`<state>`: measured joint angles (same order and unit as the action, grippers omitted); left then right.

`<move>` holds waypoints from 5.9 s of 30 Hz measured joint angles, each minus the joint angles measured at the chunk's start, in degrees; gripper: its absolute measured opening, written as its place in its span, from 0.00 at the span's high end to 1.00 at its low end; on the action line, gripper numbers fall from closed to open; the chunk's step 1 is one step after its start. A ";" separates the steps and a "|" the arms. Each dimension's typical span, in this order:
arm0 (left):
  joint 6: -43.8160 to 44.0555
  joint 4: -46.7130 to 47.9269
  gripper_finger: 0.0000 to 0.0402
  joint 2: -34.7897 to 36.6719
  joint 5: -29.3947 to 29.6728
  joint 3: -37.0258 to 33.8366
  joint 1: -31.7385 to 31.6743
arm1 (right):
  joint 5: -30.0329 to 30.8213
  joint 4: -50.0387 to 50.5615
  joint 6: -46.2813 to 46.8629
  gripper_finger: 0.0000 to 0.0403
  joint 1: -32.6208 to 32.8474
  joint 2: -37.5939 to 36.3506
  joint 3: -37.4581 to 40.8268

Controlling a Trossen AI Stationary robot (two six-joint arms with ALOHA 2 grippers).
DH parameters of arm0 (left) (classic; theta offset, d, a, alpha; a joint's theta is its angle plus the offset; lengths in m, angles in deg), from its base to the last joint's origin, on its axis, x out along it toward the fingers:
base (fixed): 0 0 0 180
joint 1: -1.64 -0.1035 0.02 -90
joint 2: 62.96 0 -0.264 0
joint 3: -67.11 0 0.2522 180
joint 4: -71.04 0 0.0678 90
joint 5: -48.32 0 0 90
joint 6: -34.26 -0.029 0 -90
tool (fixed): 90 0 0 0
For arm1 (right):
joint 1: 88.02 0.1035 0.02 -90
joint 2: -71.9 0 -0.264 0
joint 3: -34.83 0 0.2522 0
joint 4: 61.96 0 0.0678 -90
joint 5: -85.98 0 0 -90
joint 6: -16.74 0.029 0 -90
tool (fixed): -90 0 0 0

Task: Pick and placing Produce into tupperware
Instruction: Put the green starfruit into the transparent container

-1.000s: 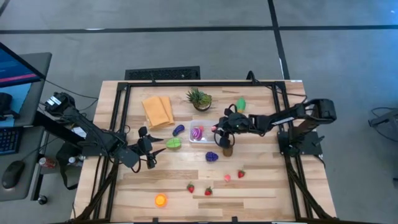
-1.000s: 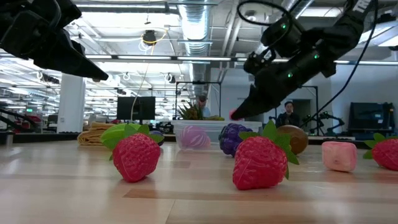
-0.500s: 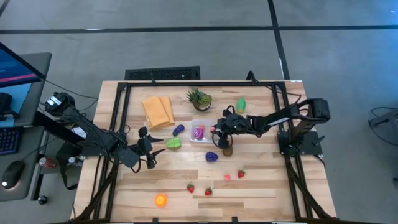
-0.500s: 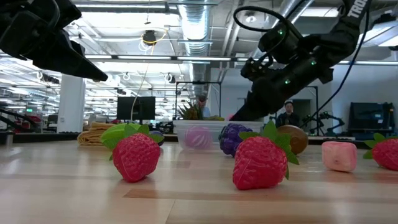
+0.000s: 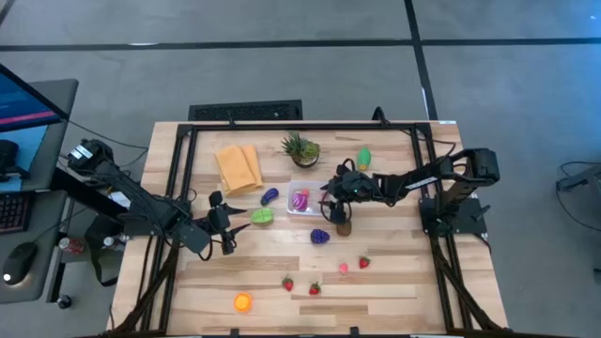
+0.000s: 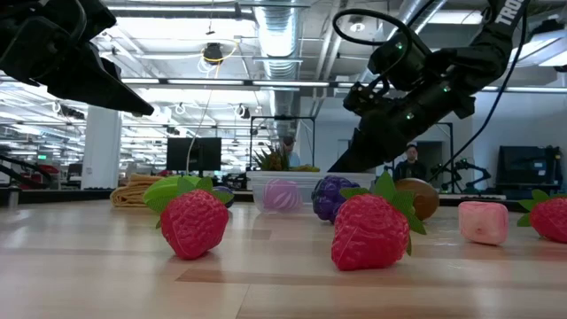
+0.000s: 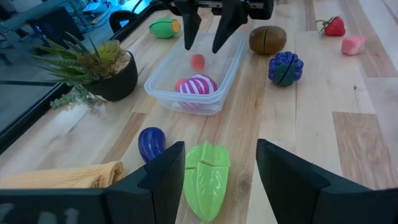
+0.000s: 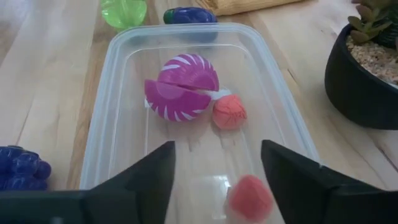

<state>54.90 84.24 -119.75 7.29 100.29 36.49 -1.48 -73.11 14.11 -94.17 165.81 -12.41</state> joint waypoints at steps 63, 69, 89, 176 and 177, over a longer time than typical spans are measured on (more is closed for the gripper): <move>3.19 -0.49 0.53 -0.59 -5.09 0.00 0.05 | 6.73 -2.25 -0.10 0.35 20.29 -46.80 23.54; 4.05 -0.64 0.53 -0.59 -4.98 0.00 0.05 | 6.73 -10.54 -1.76 0.35 22.80 -51.33 29.64; 2.54 -5.77 0.53 -0.61 -6.64 0.00 -1.86 | 8.04 -16.76 -2.97 0.35 21.78 -51.54 33.14; -1.09 -5.37 0.22 -12.72 -32.22 0.00 -26.33 | 7.81 -13.25 -0.31 0.35 21.81 -51.49 33.20; -1.09 -5.38 0.22 -12.72 -32.22 0.00 -26.33 | 7.81 -13.23 -0.25 0.35 21.79 -51.49 33.20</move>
<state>53.81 78.87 -132.48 -24.92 100.29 10.16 6.34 -86.34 13.87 -72.38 114.32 20.79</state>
